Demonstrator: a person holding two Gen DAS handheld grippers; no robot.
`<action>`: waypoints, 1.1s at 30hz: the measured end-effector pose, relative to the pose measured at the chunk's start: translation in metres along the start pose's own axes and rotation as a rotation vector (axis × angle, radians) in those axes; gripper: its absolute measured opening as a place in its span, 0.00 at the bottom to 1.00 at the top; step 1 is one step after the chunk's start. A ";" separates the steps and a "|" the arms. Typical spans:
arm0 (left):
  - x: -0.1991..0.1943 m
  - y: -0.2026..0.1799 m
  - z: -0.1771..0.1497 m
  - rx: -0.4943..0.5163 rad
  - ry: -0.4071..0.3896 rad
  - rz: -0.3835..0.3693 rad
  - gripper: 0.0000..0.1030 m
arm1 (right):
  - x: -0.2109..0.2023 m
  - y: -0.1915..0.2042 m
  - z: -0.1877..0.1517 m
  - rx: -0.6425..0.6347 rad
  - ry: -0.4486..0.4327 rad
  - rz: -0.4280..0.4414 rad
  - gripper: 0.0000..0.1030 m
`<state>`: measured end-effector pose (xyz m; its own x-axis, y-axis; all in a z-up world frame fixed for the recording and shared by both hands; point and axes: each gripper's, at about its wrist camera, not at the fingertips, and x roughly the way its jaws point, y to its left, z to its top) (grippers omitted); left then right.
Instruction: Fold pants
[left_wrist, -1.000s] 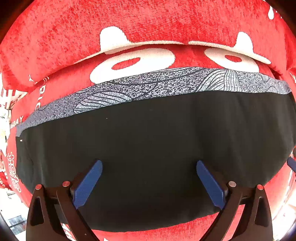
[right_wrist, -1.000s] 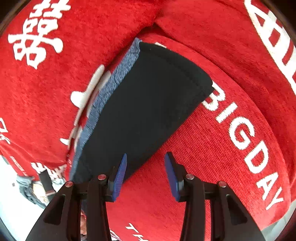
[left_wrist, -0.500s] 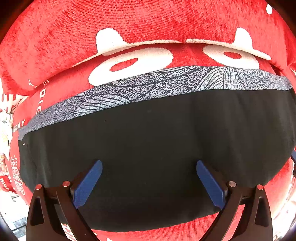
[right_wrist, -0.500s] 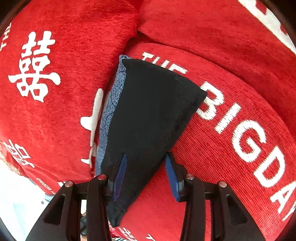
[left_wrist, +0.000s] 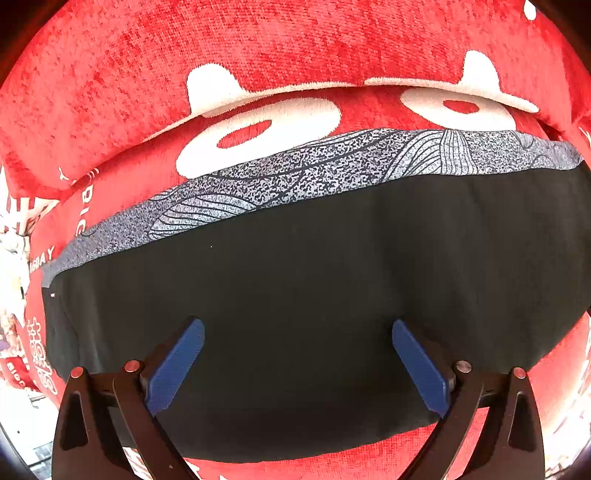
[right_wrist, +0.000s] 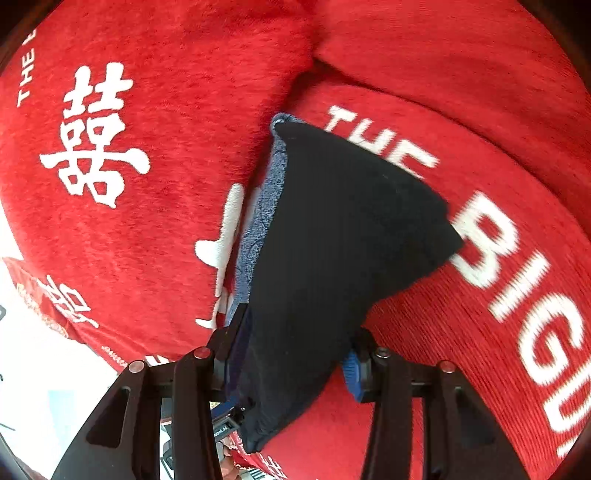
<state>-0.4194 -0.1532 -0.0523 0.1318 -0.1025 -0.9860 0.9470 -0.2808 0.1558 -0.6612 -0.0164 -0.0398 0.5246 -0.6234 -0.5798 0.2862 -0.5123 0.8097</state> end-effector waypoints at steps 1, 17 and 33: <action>-0.001 -0.001 0.001 0.003 -0.001 0.004 0.99 | 0.000 -0.003 -0.001 0.007 -0.009 0.015 0.48; -0.064 -0.055 0.045 -0.023 -0.179 -0.140 0.70 | -0.010 0.004 -0.004 0.107 -0.067 0.121 0.15; -0.020 -0.069 0.031 0.048 -0.156 -0.228 0.74 | 0.002 0.146 -0.039 -0.467 0.002 -0.140 0.15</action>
<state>-0.4960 -0.1615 -0.0417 -0.1337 -0.1761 -0.9753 0.9315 -0.3583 -0.0630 -0.5868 -0.0692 0.0810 0.4566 -0.5660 -0.6865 0.6829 -0.2715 0.6781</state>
